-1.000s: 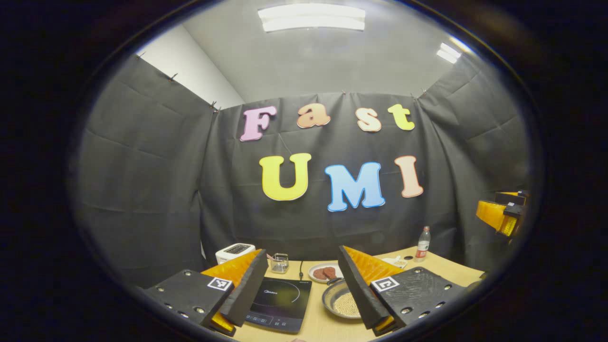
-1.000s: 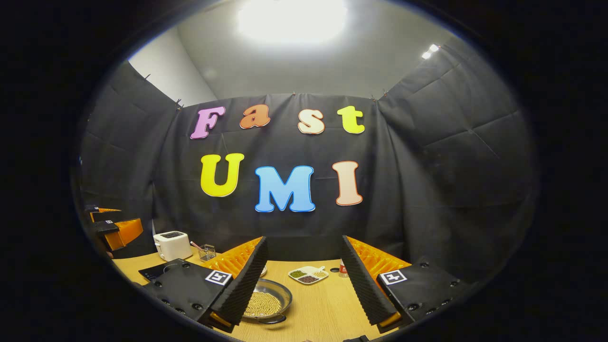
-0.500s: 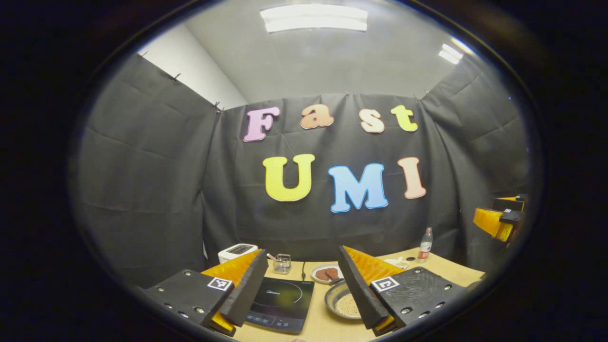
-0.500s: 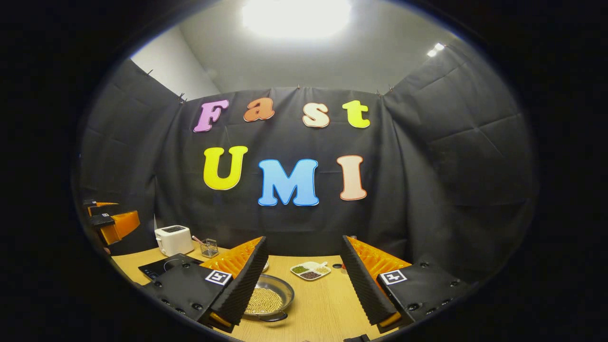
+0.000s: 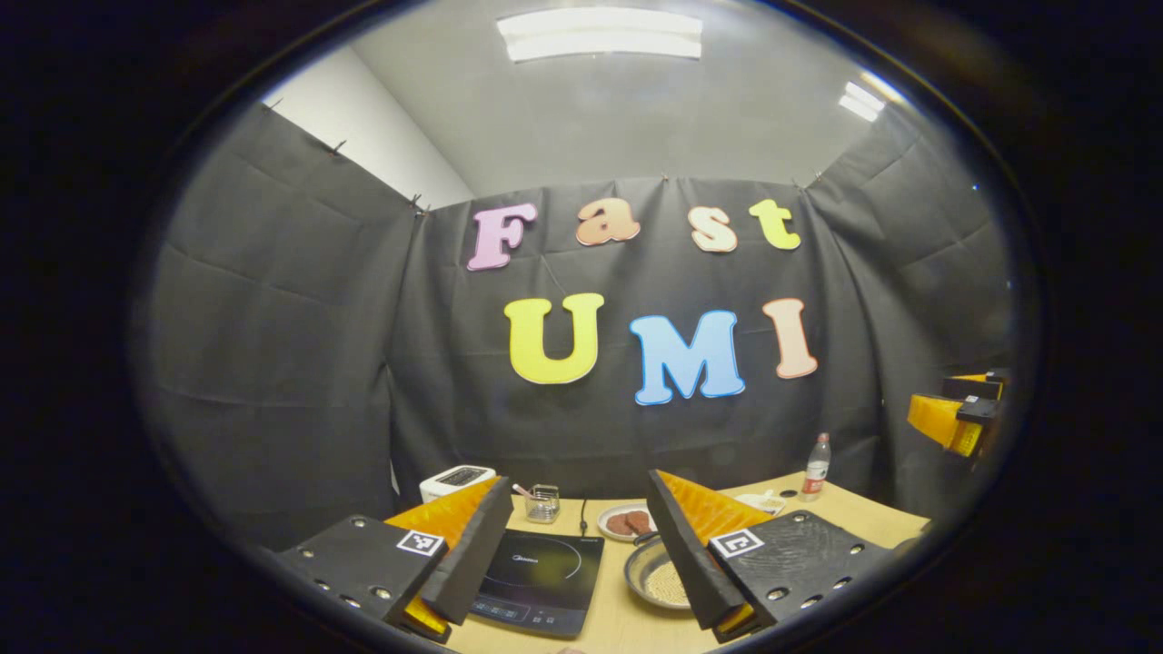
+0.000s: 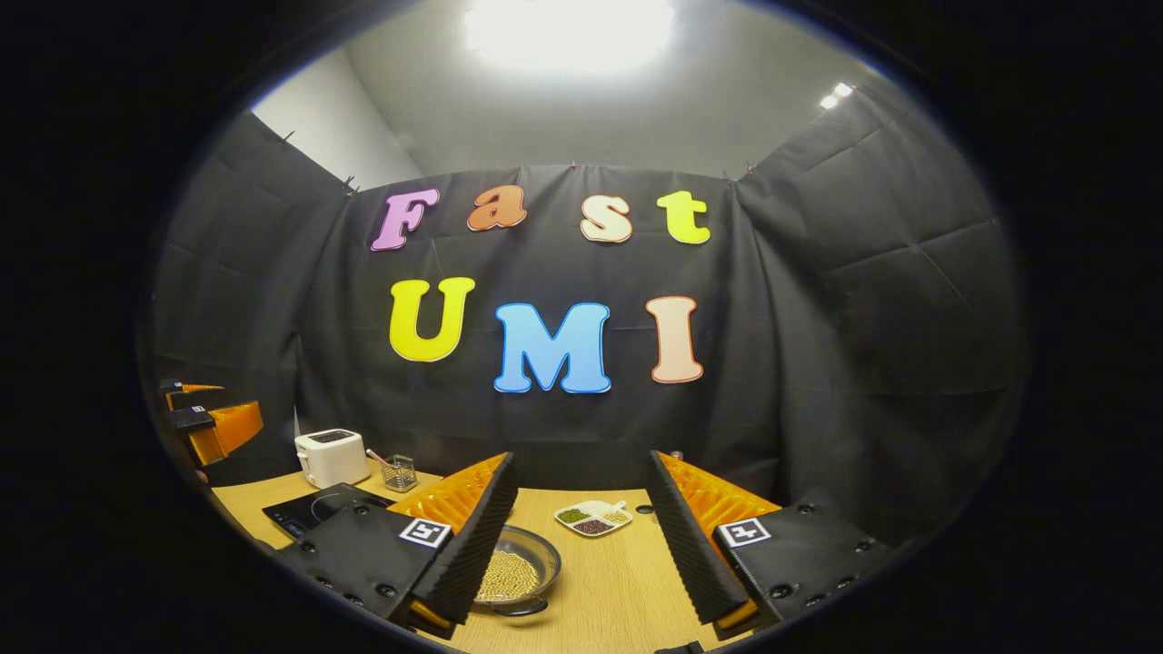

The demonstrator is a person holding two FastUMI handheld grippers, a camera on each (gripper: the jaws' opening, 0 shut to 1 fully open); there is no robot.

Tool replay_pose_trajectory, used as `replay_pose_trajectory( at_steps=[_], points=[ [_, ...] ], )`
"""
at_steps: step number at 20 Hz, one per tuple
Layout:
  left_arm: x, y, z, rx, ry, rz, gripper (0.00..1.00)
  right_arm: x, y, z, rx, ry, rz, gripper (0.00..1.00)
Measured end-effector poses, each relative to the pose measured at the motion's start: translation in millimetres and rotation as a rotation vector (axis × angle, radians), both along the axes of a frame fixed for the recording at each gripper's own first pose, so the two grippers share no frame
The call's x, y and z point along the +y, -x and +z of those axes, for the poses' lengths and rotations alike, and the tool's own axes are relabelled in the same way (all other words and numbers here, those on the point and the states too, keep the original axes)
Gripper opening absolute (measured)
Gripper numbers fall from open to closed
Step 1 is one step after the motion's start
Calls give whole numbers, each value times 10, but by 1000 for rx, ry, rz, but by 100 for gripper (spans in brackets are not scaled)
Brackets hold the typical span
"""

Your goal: First push the handle of the pot to place it horizontally, then grasp the pot with both hands and set it on the induction cooktop.

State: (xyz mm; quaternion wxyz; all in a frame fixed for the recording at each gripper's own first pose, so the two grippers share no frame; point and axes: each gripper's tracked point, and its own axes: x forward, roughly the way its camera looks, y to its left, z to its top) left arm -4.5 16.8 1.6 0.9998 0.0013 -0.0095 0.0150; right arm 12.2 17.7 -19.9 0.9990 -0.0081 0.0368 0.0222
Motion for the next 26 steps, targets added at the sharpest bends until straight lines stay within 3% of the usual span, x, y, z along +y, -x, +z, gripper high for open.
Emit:
replay_pose_trajectory(
  at_steps=[2, 5, 9, 12, 15, 16, 21, 22, 23, 26],
  points=[
    [13, -7, 9, 0, -1, 1, 87, 8, -9, -1, 2, 8, 1, 82],
    [33, -17, 15, 1, 0, 3, 87, 43, -4, -18, 6, 8, 7, 80],
    [91, -22, 0, -3, -4, 9, 87, 71, -9, -10, 1, -1, 5, 58],
    [125, -11, 3, -4, -5, 10, 87, 95, 15, -56, 25, -8, 5, 53],
    [174, -12, -12, -8, -4, 9, 87, 181, 18, -112, 45, -11, 22, 41],
    [191, -15, -17, -7, -3, 10, 87, 218, 5, -123, 47, -9, 31, 34],
    [316, -35, -28, -10, 1, 9, 87, 394, 31, -117, 47, 6, 57, 20],
    [337, -36, -27, -12, 2, 7, 87, 356, -15, -115, 33, 7, 43, 14],
    [368, -43, -34, -13, 2, 7, 87, 397, 22, -67, 28, 10, 34, 2],
    [471, -71, -38, -16, 5, 2, 87, 540, 45, -128, 35, 16, 55, 0]
  ],
)
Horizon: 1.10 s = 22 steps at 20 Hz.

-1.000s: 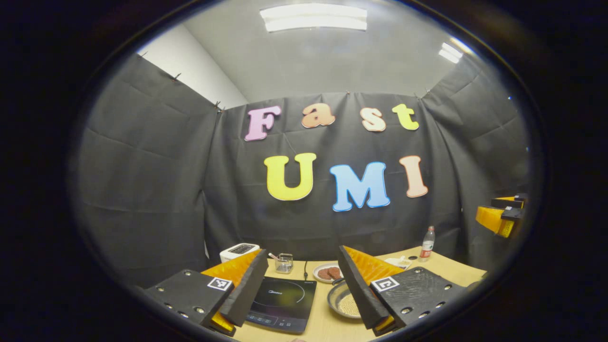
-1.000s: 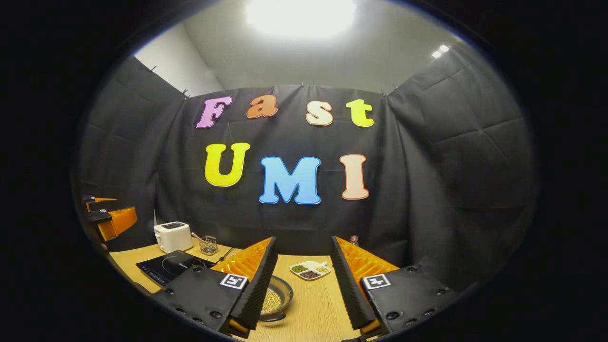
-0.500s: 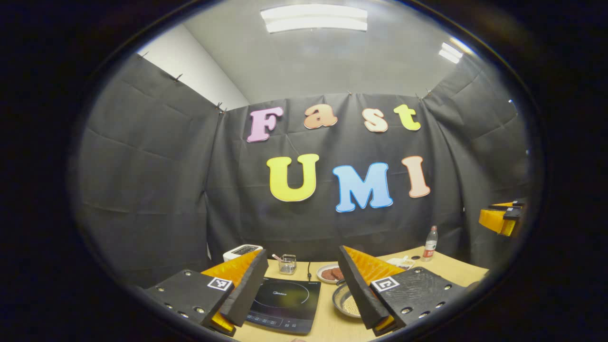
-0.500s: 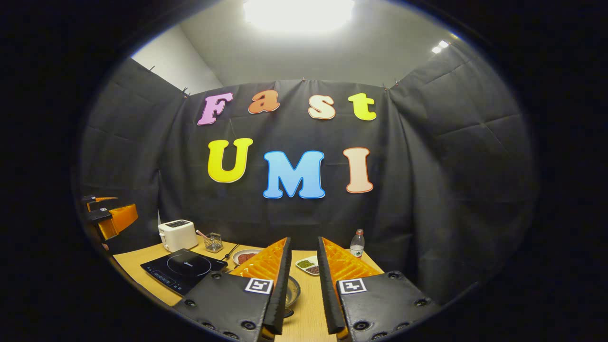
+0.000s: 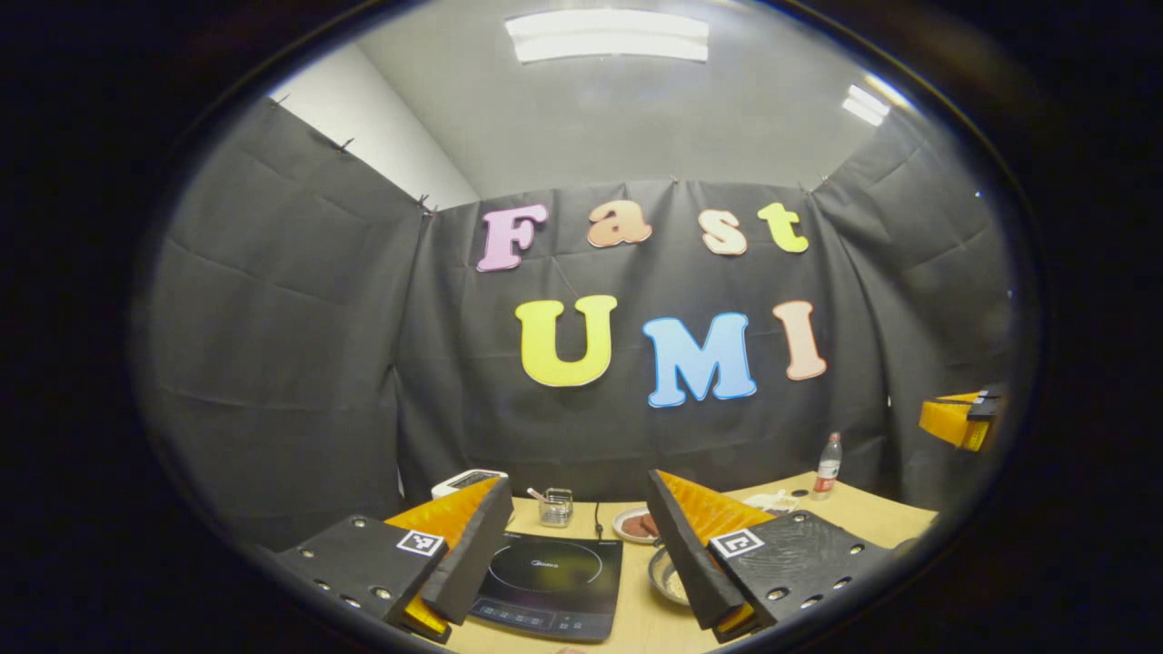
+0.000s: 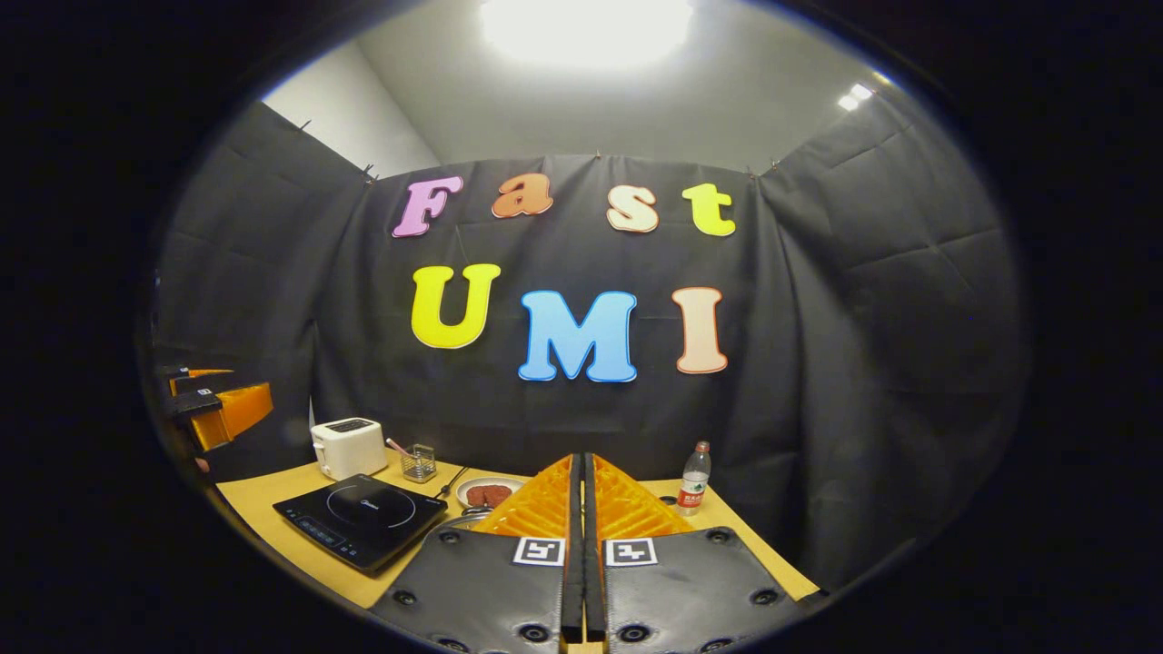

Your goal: First push the handle of the pot to place it horizontally, then grasp the pot with both hands and set it on the induction cooktop.

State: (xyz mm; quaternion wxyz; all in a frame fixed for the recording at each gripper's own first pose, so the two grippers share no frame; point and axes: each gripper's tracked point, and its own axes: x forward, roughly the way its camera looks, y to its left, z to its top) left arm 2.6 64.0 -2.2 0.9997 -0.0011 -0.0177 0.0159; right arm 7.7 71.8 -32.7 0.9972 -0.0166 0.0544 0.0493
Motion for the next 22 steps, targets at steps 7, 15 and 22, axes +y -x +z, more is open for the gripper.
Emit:
replay_pose_trajectory(
  at_steps=[7, 15, 22],
  points=[
    [242, -35, -67, -12, 19, -27, 90, 257, 23, -140, 34, 17, 12, 0],
    [332, -113, -181, 7, 28, -25, 87, 455, 107, -599, 188, 34, 101, 2],
    [295, -231, -336, 48, 16, 22, 87, 588, 58, -1390, 401, 56, 237, 2]
  ],
)
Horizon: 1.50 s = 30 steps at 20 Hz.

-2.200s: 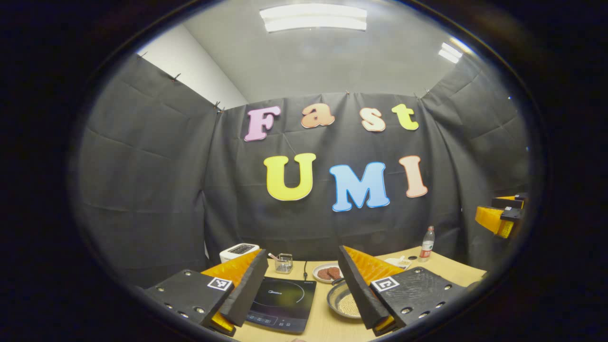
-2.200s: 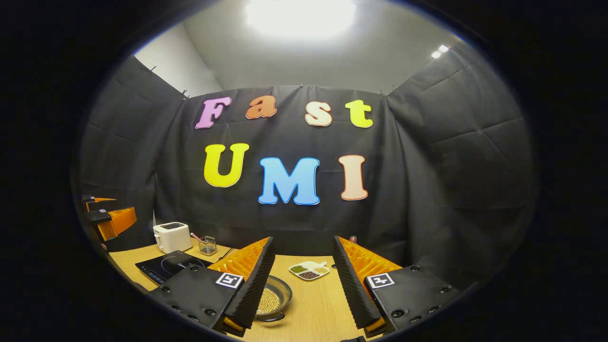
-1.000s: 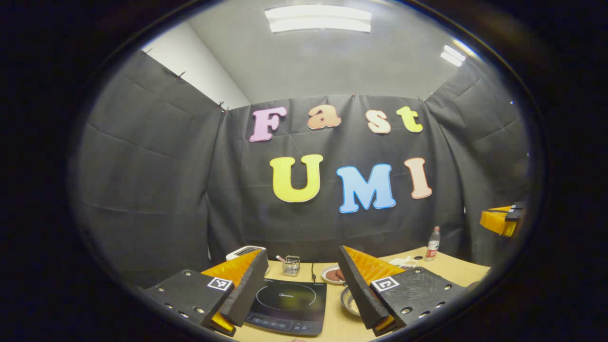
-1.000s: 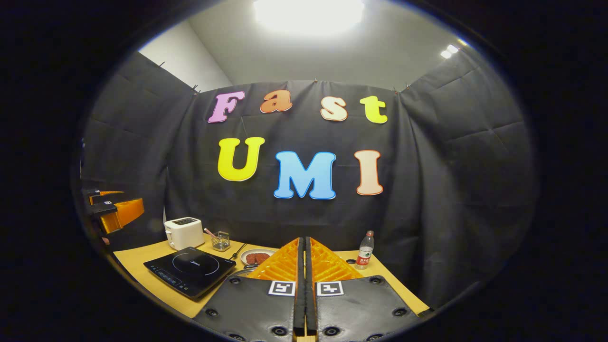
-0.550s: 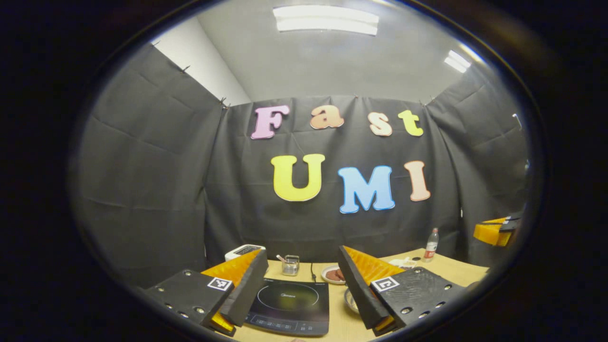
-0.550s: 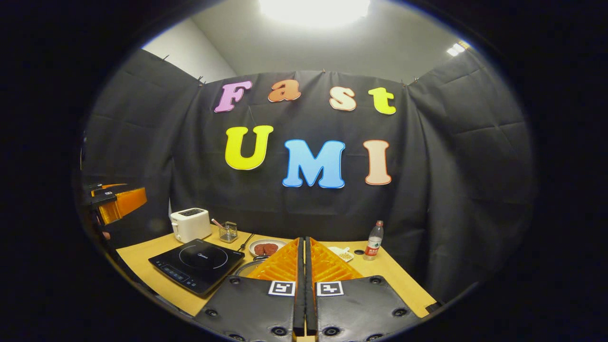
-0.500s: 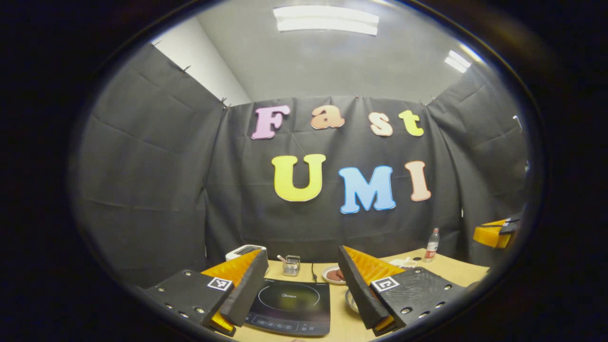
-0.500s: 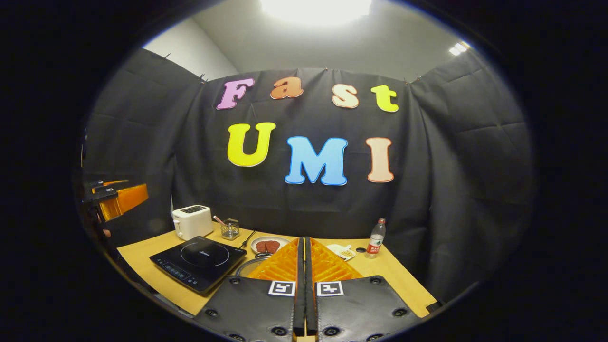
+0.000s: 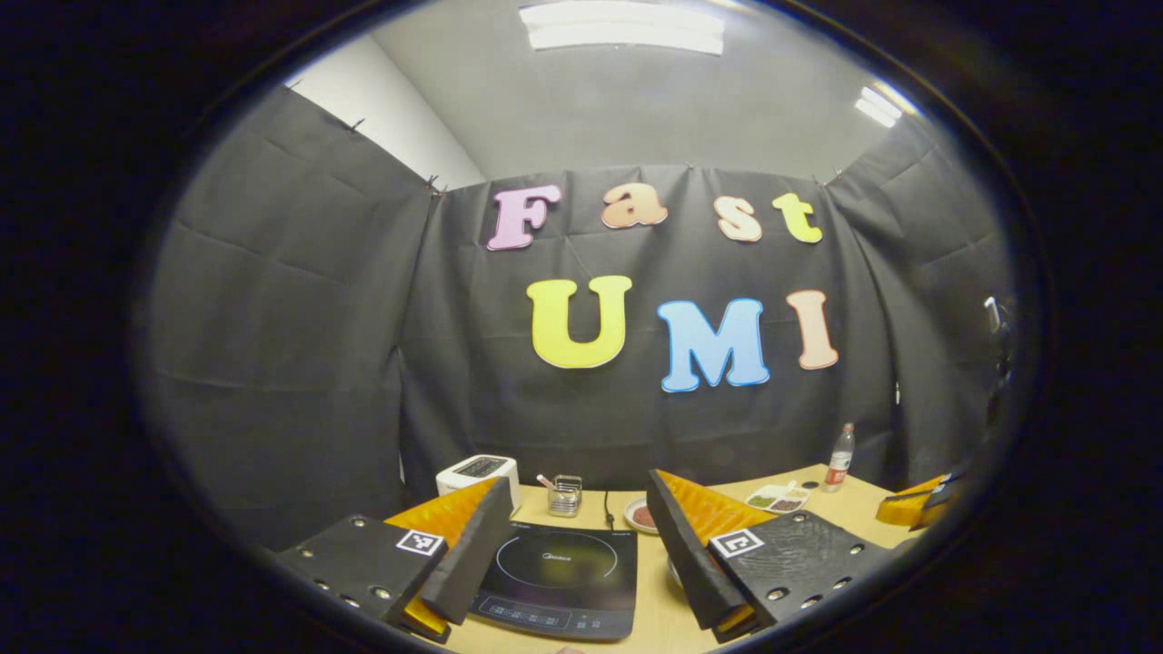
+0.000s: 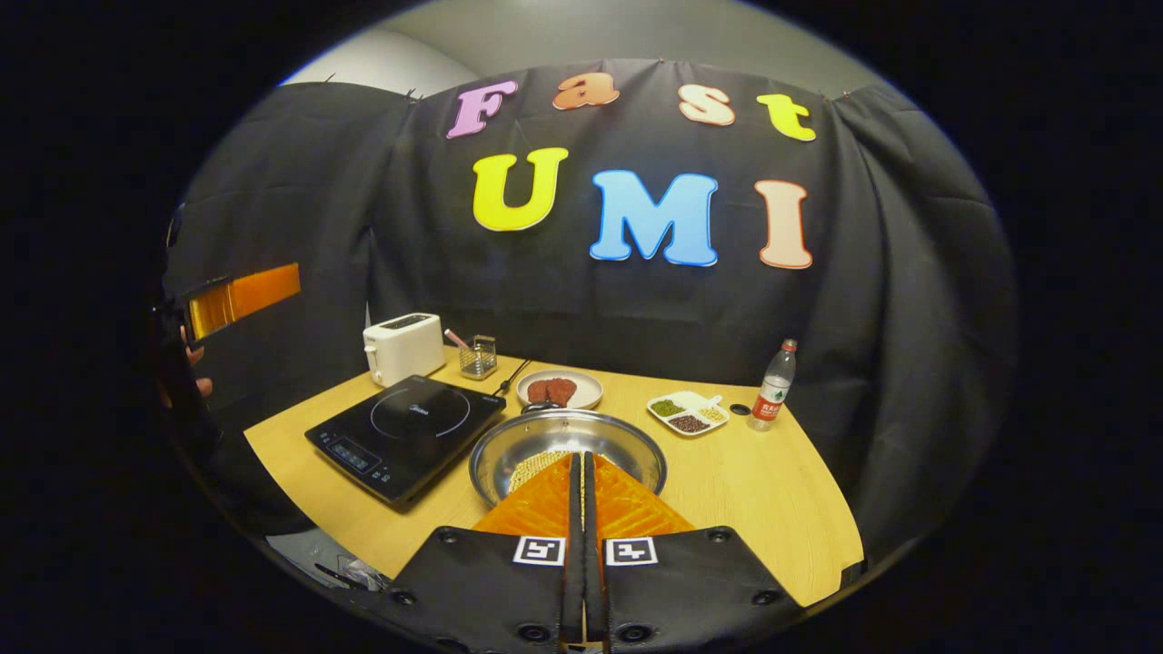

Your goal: First push the handle of the pot to place it horizontally, then grasp the pot with both hands and set it on the induction cooktop.

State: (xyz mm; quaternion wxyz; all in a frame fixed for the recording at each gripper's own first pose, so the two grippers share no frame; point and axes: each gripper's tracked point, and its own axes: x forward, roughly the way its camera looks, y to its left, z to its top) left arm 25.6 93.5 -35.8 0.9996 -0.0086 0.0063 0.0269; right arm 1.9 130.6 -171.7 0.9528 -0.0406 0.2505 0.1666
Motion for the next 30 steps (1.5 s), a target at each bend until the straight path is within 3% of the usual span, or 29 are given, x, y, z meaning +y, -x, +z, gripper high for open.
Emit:
replay_pose_trajectory(
  at_steps=[5, 12, 17, 24, 30],
  points=[
    [-15, -100, -70, 19, -13, 34, 87, 211, 42, -548, 151, 13, 138, 2],
    [-135, -243, -143, 42, -35, 43, 90, 241, 124, -1210, 350, 35, 231, 2],
    [-198, -344, -157, 52, -48, 45, 90, 217, 153, -1548, 466, 47, 253, 5],
    [-259, -423, -210, 69, -65, 58, 87, 108, 38, -1739, 525, 68, 248, 0],
    [-321, -503, -293, 92, -58, 66, 90, -9, -53, -1800, 527, 81, 242, 2]
  ],
)
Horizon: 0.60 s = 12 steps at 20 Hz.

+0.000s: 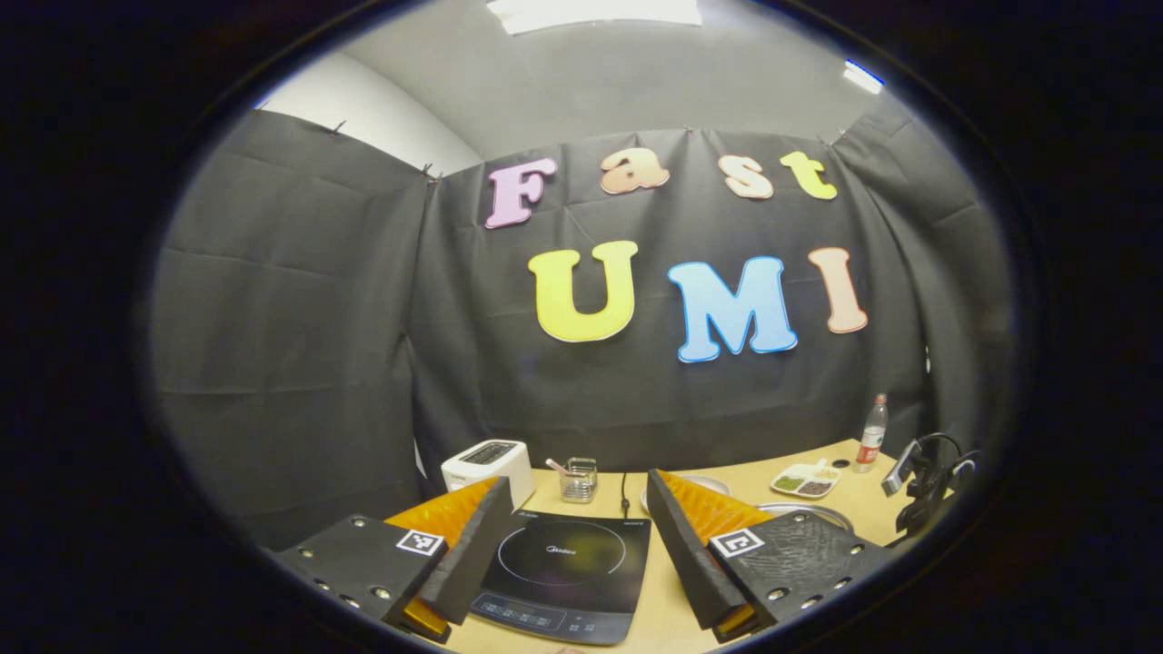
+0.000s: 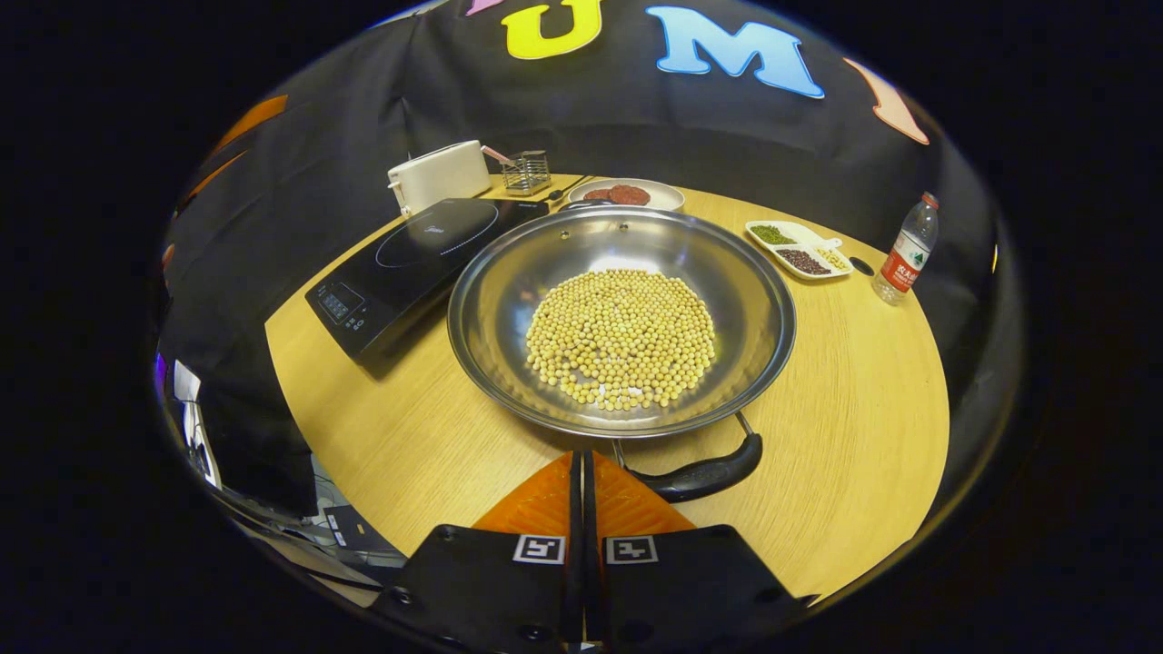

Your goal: First push the handle of the pot to place it horizontally, then grasp the pot with both hands and set it on the induction cooktop.

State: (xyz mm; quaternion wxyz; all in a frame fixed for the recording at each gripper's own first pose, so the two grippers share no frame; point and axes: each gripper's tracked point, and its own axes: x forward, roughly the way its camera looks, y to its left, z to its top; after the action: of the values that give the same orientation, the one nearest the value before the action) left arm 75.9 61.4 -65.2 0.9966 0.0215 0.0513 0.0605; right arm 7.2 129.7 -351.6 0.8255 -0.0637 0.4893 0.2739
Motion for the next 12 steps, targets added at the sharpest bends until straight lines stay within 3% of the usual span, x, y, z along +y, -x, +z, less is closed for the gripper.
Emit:
replay_pose_trajectory(
  at_steps=[12],
  points=[
    [-157, -107, -37, 6, -10, -2, 90, -289, -238, -68, -3, 31, -42, 2]
  ],
)
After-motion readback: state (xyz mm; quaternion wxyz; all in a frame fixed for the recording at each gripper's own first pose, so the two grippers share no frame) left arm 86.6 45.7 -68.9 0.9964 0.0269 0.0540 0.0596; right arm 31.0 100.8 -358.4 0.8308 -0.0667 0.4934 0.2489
